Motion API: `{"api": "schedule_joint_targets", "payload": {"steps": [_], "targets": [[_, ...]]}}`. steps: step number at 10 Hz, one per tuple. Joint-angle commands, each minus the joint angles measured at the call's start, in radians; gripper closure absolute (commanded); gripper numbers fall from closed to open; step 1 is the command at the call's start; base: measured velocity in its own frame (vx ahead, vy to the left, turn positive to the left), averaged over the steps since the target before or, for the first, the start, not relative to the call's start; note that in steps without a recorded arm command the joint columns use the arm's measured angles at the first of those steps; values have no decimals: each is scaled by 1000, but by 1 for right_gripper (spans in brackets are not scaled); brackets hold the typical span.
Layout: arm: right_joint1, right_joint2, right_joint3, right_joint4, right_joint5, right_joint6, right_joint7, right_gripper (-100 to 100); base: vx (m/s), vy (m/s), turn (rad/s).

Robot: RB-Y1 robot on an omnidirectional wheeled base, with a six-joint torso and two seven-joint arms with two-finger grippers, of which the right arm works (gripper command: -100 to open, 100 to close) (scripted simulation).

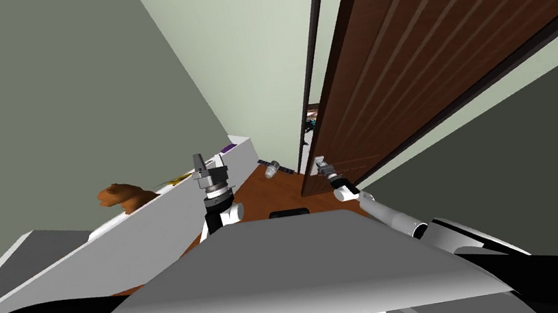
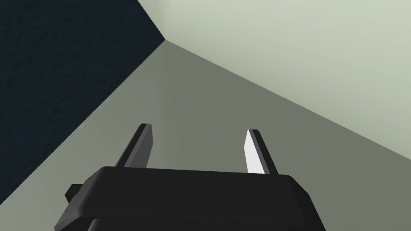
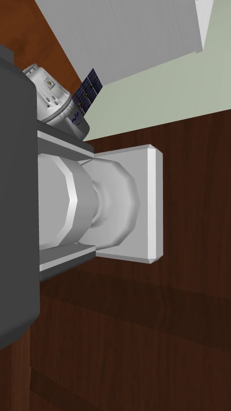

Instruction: Pull the door open

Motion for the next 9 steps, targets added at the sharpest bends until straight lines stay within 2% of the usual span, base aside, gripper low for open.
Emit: {"api": "schedule_joint_targets", "payload": {"steps": [1, 2, 3, 5, 9], "targets": [[5, -18, 22, -7, 2, -16, -19, 100, -216, -126, 112], [9, -31, 35, -14, 3, -25, -29, 100, -226, -102, 113], [4, -22, 29, -7, 4, -20, -22, 100, -103, -34, 29], [12, -45, 54, -13, 14, -40, -49, 100, -159, -68, 122], [24, -92, 96, -27, 33, -81, -95, 100, -213, -123, 135]]}}
